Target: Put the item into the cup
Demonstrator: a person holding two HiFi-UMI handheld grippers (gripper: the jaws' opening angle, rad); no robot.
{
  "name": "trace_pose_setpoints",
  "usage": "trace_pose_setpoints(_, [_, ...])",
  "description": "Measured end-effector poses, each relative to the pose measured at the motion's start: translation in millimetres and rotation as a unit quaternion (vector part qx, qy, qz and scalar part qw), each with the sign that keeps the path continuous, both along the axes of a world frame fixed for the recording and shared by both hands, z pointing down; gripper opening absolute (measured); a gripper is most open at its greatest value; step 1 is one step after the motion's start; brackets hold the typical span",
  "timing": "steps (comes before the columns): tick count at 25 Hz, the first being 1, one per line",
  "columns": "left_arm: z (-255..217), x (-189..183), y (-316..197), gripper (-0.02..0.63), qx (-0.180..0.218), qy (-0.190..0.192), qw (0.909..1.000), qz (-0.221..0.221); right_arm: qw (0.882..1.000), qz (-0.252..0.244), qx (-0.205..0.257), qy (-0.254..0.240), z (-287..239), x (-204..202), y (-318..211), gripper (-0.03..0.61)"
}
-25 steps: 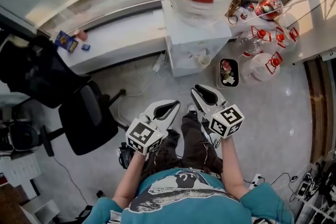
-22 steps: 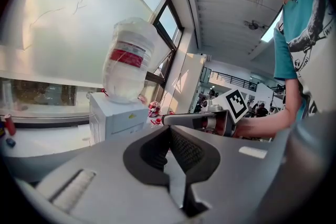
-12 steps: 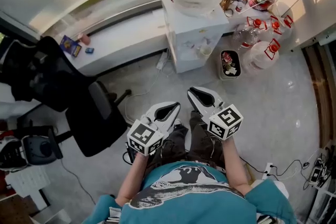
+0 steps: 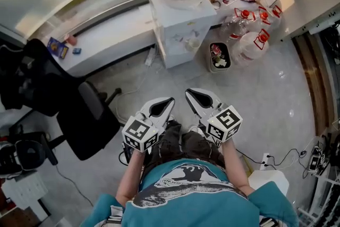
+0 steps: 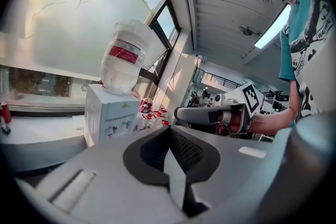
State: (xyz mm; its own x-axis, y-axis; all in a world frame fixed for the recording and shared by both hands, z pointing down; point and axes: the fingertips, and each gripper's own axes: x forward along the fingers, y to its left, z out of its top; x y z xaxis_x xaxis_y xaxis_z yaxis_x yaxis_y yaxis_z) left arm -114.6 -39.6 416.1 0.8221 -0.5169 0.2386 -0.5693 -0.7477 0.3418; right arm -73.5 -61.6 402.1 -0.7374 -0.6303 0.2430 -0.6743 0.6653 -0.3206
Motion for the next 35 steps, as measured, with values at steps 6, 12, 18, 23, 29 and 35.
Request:
trace_pose_setpoints(6, [-3,6,2,0.006,0.004,0.001,1.0,-0.005,1.0,0.002,-0.001,0.001,0,6,7,-0.003])
trace_pose_setpoints(12, [-14,15,14,0.006,0.011,0.002,0.9997,-0.023,1.0,-0.001,0.003,-0.011,-6,18,20,-0.003])
trace_pose_setpoints(18, [-21,29,37,0.005,0.02,-0.005,0.9994,-0.027,1.0,0.0,0.012,-0.018,-11,34,41,0.0])
trace_pose_setpoints(23, [-25,42,61,0.006,0.026,-0.012,0.9991,-0.033,1.0,-0.001,0.016,-0.023,-11,46,64,0.002])
trace_pose_setpoints(29, [-27,61,92,0.006,0.031,-0.017,0.9988,-0.033,0.999,-0.005,0.024,-0.025,-16,61,89,0.0])
trace_pose_setpoints(35, [-29,77,119,0.006,0.04,-0.021,0.9985,-0.032,0.999,-0.008,0.036,-0.027,-20,73,113,0.0])
